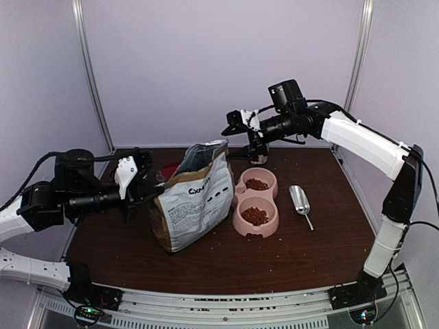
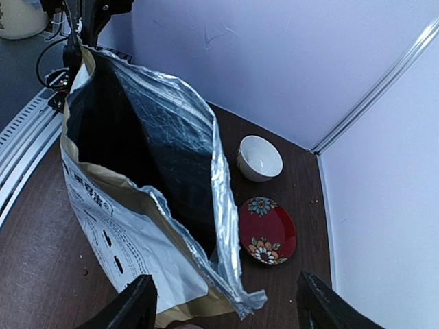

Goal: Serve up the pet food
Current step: Close the seal on the pet food bag with both arms.

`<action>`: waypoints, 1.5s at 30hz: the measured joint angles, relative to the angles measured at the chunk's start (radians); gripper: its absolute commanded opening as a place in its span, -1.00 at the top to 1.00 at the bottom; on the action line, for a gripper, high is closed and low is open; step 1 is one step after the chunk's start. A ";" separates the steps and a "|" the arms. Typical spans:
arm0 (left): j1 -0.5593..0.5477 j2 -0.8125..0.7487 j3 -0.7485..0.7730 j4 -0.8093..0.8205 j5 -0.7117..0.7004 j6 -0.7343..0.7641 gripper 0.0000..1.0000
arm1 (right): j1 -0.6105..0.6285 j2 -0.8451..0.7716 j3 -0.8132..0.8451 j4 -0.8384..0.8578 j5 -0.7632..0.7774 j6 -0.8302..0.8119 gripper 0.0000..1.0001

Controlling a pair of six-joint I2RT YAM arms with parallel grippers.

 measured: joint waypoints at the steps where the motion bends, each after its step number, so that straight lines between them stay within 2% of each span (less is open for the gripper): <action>1: 0.000 0.000 0.000 0.000 0.004 0.000 1.00 | 0.003 0.019 0.034 -0.027 -0.005 -0.014 -0.35; 3: 0.000 -0.003 0.000 -0.002 0.010 0.000 1.00 | 0.012 0.047 0.081 -0.068 -0.013 -0.037 -0.24; 7: 0.000 -0.004 0.000 -0.005 0.021 -0.001 1.00 | 0.031 0.069 0.120 -0.128 -0.021 -0.071 0.24; 15: 0.000 -0.011 -0.004 -0.009 0.029 -0.003 1.00 | 0.043 0.076 0.133 -0.179 -0.024 -0.094 0.66; 20: 0.000 -0.016 -0.004 -0.013 0.027 -0.003 1.00 | 0.044 0.076 0.133 -0.198 -0.020 -0.090 1.00; 29: -0.001 -0.063 -0.004 -0.062 -0.100 -0.019 1.00 | 0.051 0.031 0.084 -0.182 0.006 -0.026 1.00; 38: -0.008 -0.092 0.002 -0.108 -0.317 -0.030 1.00 | 0.111 -0.196 -0.189 -0.064 0.035 0.180 1.00; 45: 0.027 -0.056 0.016 -0.071 -0.258 -0.048 1.00 | 0.134 -0.358 -0.377 0.033 0.092 0.284 1.00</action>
